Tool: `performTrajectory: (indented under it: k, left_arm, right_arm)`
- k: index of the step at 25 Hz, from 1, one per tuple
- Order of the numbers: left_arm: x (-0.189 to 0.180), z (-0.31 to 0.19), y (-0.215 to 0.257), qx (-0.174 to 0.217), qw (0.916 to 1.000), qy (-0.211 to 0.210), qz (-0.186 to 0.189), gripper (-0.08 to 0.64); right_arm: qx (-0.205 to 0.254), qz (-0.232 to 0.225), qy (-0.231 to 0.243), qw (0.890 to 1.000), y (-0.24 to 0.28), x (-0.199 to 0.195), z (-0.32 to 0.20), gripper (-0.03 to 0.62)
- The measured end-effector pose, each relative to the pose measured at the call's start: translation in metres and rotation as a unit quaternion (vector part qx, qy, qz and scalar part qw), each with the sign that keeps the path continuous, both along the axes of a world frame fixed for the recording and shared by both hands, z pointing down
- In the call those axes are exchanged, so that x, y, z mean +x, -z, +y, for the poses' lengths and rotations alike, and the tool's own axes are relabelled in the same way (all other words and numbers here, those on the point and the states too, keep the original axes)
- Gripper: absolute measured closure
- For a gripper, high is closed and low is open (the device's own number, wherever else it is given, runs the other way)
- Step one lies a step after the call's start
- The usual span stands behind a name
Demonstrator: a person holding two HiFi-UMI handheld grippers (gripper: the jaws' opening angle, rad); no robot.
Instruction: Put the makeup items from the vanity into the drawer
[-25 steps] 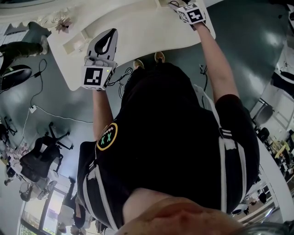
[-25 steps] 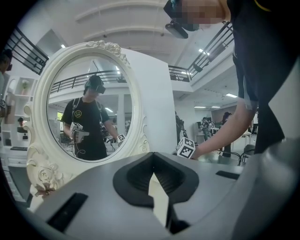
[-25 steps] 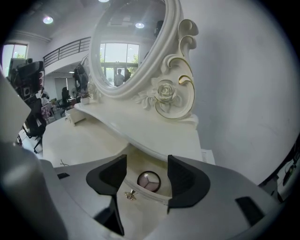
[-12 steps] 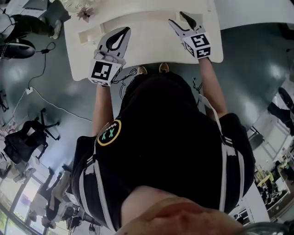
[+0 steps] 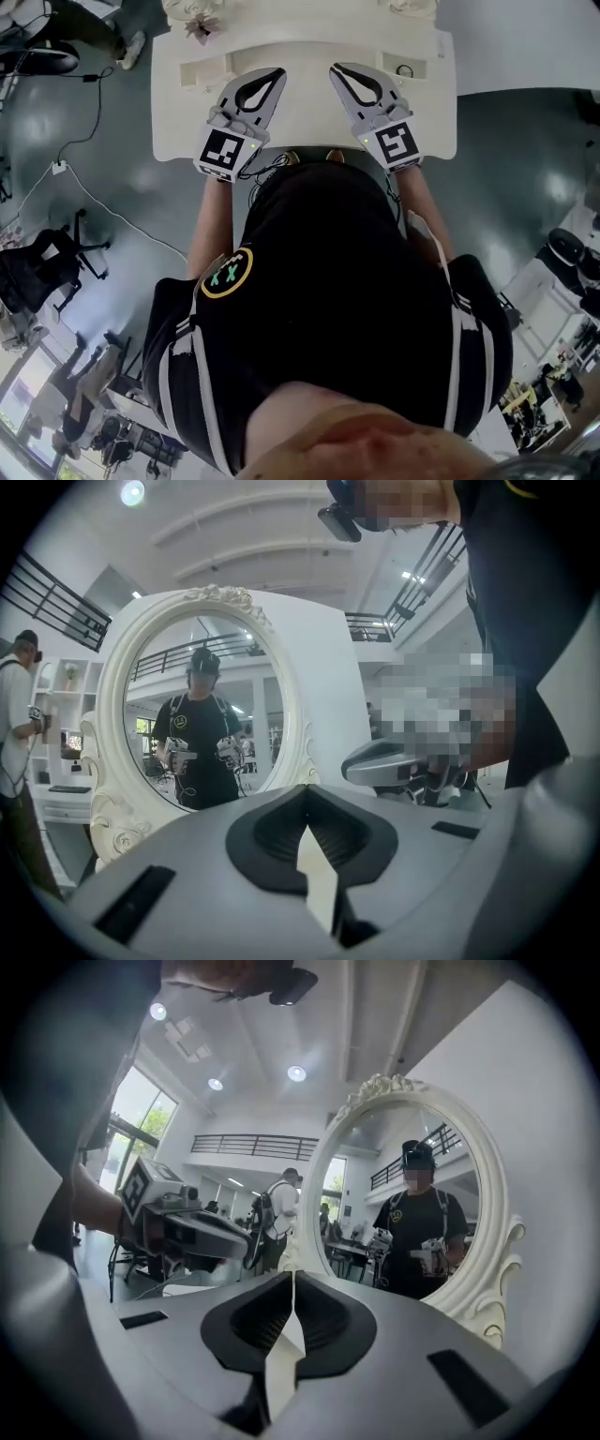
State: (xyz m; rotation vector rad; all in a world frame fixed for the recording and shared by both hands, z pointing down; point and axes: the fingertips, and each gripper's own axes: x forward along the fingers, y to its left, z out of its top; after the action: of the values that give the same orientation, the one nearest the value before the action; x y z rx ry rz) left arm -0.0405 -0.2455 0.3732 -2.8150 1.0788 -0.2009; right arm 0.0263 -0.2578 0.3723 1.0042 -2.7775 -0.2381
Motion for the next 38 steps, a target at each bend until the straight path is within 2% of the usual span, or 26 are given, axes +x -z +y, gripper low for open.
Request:
performTrajectory:
  k: [3, 14, 22, 30, 38]
  left_arm:
    - [-0.001, -0.001, 0.002, 0.003, 1.0000, 0.000, 0.000, 0.541]
    - [0.002, 0.005, 0.002, 0.005, 0.9999, -0.012, 0.001, 0.541]
    - [0.003, 0.006, 0.002, 0.008, 0.9998, -0.017, 0.005, 0.541]
    - [0.006, 0.005, 0.005, 0.013, 0.9996, -0.023, 0.004, 0.541]
    - [0.007, 0.003, 0.011, 0.022, 0.9993, -0.030, 0.007, 0.541]
  right_arm:
    - [0.024, -0.020, 0.020, 0.999, 0.015, -0.014, 0.007, 0.569]
    - [0.014, -0.050, 0.018, 0.999, 0.027, -0.019, 0.014, 0.571]
    - [0.014, -0.032, 0.014, 0.999, 0.020, -0.019, 0.015, 0.572]
    - [-0.010, -0.008, -0.008, 1.000, 0.007, -0.011, 0.014, 0.572]
    - [-0.006, 0.000, -0.018, 1.000, 0.008, -0.009, 0.010, 0.572]
